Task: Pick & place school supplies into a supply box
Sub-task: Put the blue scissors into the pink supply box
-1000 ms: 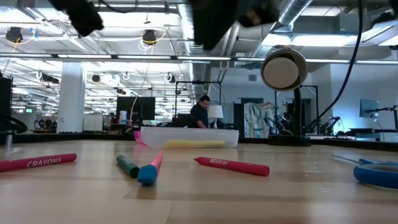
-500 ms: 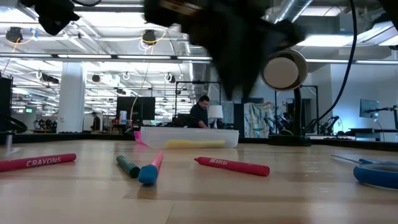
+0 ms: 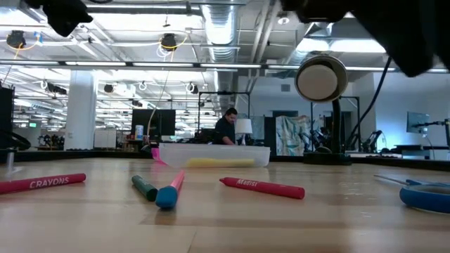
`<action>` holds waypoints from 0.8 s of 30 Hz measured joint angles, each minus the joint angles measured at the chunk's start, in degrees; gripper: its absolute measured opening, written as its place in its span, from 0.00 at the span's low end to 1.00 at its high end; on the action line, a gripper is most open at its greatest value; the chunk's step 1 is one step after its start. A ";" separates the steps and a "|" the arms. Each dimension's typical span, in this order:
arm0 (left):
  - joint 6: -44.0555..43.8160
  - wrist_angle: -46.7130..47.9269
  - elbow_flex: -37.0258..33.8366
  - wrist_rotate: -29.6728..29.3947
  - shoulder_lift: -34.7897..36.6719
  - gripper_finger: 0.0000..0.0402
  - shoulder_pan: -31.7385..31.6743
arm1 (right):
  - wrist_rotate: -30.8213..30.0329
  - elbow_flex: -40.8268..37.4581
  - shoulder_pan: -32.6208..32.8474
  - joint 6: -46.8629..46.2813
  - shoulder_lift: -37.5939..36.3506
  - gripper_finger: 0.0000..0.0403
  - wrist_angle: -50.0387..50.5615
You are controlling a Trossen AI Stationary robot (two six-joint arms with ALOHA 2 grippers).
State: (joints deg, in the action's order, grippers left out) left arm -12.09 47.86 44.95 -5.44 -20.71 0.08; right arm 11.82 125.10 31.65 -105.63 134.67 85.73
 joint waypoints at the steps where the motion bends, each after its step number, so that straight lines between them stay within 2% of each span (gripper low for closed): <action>1: 0.54 -0.38 0.00 -0.01 0.00 0.30 0.00 | -0.11 0.00 0.41 -1.09 0.00 0.31 0.39; 9: 1.27 -2.47 0.00 0.01 -0.02 0.30 0.00 | 0.00 -0.26 2.26 -8.90 2.76 0.31 1.27; 15: 0.20 -2.43 0.00 0.63 0.00 0.30 0.00 | -0.38 -5.38 2.95 -14.03 3.04 0.31 -3.23; 17: -0.54 -2.41 0.00 0.96 -0.02 0.30 0.00 | -1.73 -6.95 3.37 -15.80 2.84 0.31 -6.37; 24: -2.49 -2.36 0.00 1.80 -0.02 0.30 0.00 | -5.14 -9.25 3.73 -18.00 2.91 0.30 -5.59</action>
State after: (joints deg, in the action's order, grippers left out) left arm -14.57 45.50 44.95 -3.64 -20.73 0.08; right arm 6.68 115.85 35.38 -123.63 137.58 80.14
